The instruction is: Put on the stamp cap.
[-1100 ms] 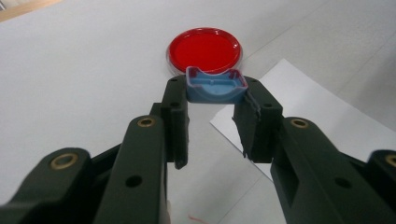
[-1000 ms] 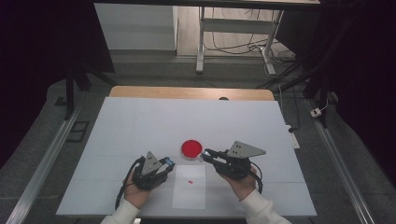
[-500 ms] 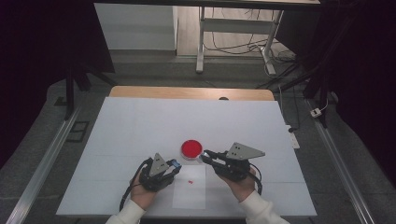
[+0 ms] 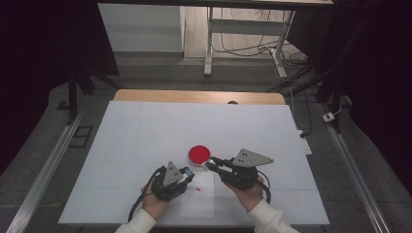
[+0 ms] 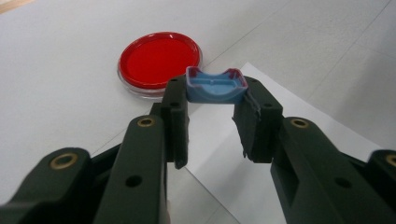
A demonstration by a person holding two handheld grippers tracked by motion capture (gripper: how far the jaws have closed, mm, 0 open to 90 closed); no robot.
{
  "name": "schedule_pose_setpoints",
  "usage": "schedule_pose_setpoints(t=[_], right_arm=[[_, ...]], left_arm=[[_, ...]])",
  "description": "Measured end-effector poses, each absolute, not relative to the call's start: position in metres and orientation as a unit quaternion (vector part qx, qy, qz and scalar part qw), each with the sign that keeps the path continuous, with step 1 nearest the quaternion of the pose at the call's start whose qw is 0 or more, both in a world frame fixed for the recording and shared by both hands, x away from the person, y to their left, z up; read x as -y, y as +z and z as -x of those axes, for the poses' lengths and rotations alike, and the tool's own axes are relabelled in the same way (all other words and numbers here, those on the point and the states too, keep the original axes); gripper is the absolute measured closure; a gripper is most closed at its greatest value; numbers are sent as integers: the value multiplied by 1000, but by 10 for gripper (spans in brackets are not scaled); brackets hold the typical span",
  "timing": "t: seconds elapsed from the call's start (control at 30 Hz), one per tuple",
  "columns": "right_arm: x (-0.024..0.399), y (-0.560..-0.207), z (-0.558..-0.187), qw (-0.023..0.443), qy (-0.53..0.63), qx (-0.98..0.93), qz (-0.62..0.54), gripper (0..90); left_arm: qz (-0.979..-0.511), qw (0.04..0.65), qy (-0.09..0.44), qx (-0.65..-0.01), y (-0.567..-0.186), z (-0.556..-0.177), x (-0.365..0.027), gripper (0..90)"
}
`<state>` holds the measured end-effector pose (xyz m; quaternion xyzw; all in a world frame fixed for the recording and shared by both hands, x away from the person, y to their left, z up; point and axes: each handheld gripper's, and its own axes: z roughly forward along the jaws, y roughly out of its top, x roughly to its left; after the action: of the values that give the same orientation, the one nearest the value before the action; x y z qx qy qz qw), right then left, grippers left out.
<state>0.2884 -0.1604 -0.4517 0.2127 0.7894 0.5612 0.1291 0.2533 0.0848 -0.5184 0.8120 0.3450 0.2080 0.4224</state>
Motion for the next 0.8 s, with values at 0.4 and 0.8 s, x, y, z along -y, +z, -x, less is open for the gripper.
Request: schedule_pose_setpoints(t=[0.4,0.8], right_arm=[[155,-454,-287,111,561,-789,-223,751],[150,-458,-286,103,554,-796,-222,751]], left_arm=[[-816,420,211,-337,-522,-253,-73,656],[-817,423,211,-330,-522,-253,-65,656]])
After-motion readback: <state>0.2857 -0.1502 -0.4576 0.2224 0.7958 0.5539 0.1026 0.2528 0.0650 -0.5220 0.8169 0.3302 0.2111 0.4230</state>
